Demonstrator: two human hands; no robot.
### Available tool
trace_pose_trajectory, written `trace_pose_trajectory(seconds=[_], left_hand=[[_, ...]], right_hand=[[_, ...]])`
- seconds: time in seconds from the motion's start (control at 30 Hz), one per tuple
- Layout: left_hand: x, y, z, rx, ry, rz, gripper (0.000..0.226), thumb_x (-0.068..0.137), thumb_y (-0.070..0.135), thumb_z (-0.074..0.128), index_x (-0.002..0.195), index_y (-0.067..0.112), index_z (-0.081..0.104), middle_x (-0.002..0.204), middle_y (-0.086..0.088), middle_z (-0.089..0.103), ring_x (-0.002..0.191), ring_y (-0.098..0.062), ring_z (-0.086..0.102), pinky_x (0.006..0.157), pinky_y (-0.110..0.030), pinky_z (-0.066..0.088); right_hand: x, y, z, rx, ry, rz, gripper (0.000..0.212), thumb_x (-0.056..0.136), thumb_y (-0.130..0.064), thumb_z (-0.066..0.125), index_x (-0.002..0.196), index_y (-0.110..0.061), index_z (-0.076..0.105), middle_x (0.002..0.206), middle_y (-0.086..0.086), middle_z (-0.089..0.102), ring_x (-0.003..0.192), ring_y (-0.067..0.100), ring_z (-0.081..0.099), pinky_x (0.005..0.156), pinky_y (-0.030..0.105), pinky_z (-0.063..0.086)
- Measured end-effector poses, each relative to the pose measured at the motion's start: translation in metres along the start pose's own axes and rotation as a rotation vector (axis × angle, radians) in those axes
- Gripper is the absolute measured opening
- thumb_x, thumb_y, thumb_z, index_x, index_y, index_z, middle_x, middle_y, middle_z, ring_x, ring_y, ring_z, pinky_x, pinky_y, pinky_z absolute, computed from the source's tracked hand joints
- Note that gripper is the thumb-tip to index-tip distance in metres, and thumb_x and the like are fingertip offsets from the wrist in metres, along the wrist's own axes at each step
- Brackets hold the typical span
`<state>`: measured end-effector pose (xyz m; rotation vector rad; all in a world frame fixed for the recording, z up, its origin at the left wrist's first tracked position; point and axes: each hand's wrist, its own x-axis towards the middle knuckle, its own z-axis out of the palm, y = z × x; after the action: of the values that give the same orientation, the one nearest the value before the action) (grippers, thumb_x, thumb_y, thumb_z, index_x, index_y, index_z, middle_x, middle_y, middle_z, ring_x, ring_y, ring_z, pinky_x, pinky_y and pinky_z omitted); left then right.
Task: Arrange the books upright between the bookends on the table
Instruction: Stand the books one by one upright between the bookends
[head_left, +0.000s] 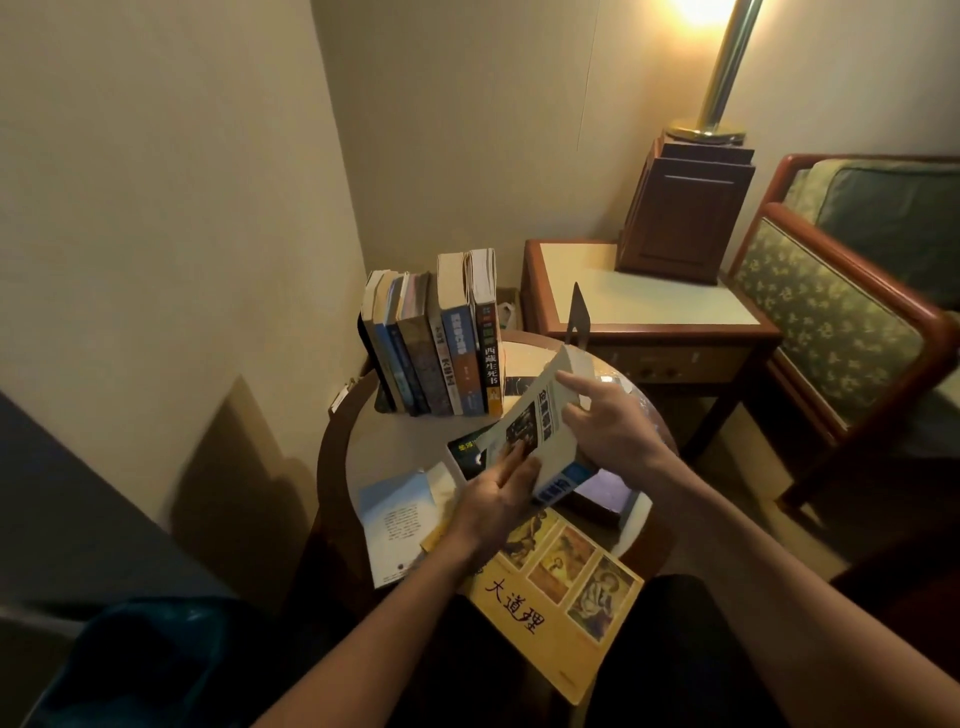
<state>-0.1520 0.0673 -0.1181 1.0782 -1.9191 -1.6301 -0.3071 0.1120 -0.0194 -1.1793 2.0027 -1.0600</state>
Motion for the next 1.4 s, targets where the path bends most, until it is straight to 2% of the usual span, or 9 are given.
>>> trace_pose_trajectory(seconds=[0.07,0.2,0.37,0.57,0.8,0.93,1.07,1.23,1.4], left_hand=[[0.007,0.004,-0.011,0.133,0.001,-0.003,0.084,0.087,0.082,0.034,0.156,0.034,0.03,0.161,-0.001,0.033,0.128,-0.026,0.055,0.084,-0.031,0.057],[0.038,-0.018,-0.038,0.396,0.08,-0.104,0.073,0.098,0.066,0.039,0.158,0.027,0.027,0.167,0.0,0.019,0.15,-0.028,0.027,0.118,-0.049,0.032],[0.062,-0.077,-0.074,0.622,0.055,-0.382,0.07,0.101,0.062,0.031,0.16,0.025,0.018,0.167,-0.009,0.018,0.152,-0.037,0.015,0.121,-0.055,0.019],[0.062,-0.127,-0.081,0.913,-0.034,-0.204,0.074,0.101,0.064,0.02,0.16,0.028,-0.005,0.166,-0.002,-0.019,0.15,-0.039,-0.022,0.119,-0.054,-0.013],[0.078,-0.13,-0.088,1.013,0.026,-0.066,0.076,0.097,0.068,0.007,0.159,0.028,-0.012,0.164,-0.001,-0.024,0.148,-0.031,-0.028,0.118,-0.047,-0.014],[0.088,-0.137,-0.09,1.086,0.076,-0.019,0.067,0.104,0.061,0.014,0.159,0.03,-0.009,0.165,0.002,-0.022,0.15,-0.031,-0.024,0.124,-0.05,-0.007],[0.096,-0.143,-0.089,1.139,0.132,0.017,0.066,0.105,0.059,0.013,0.161,0.028,-0.001,0.168,-0.002,-0.012,0.152,-0.034,-0.015,0.123,-0.046,-0.006],[0.099,-0.139,-0.089,1.084,0.163,0.012,0.065,0.101,0.061,0.006,0.16,0.034,0.001,0.168,0.003,-0.01,0.153,-0.031,-0.014,0.125,-0.049,-0.002],[0.098,-0.138,-0.089,1.075,0.189,0.021,0.061,0.103,0.06,0.011,0.158,0.037,-0.001,0.168,0.004,-0.008,0.153,-0.029,-0.014,0.125,-0.048,-0.002]], right_hand=[[0.006,-0.004,-0.007,-0.032,0.024,-0.019,0.05,0.102,-0.013,0.05,0.15,-0.025,0.043,0.141,0.012,0.049,0.127,0.035,0.052,0.079,0.039,0.058],[0.022,-0.014,-0.025,-0.12,0.086,-0.072,0.052,0.102,-0.011,0.05,0.151,-0.024,0.041,0.142,0.018,0.05,0.127,0.04,0.054,0.083,0.055,0.057],[0.049,-0.02,-0.037,-0.154,0.138,-0.157,0.053,0.102,-0.007,0.049,0.152,-0.019,0.038,0.14,0.019,0.051,0.129,0.042,0.052,0.087,0.058,0.056],[0.103,-0.02,-0.024,-0.243,0.168,-0.195,0.05,0.102,-0.005,0.046,0.15,-0.018,0.042,0.141,0.015,0.052,0.132,0.041,0.049,0.091,0.054,0.054],[0.17,-0.026,0.003,-0.352,0.113,-0.188,0.047,0.103,-0.008,0.046,0.148,-0.021,0.048,0.146,0.014,0.052,0.128,0.037,0.054,0.093,0.053,0.053],[0.203,-0.027,0.018,-0.394,0.083,-0.217,0.041,0.105,-0.022,0.045,0.146,-0.026,0.051,0.14,0.014,0.059,0.112,0.029,0.065,0.079,0.032,0.053],[0.221,-0.037,0.03,-0.327,-0.041,-0.112,0.047,0.106,-0.024,0.038,0.152,-0.031,0.037,0.151,0.014,0.046,0.094,0.024,0.065,0.065,0.032,0.06],[0.213,-0.019,0.052,-0.13,-0.116,-0.121,0.055,0.105,-0.05,0.028,0.157,-0.041,0.016,0.156,0.004,0.041,0.13,0.031,0.052,0.101,0.058,0.049],[0.203,0.001,0.057,-0.086,-0.124,-0.225,0.074,0.092,-0.072,0.04,0.156,-0.046,0.012,0.162,0.003,0.03,0.143,0.029,0.036,0.115,0.054,0.032]])
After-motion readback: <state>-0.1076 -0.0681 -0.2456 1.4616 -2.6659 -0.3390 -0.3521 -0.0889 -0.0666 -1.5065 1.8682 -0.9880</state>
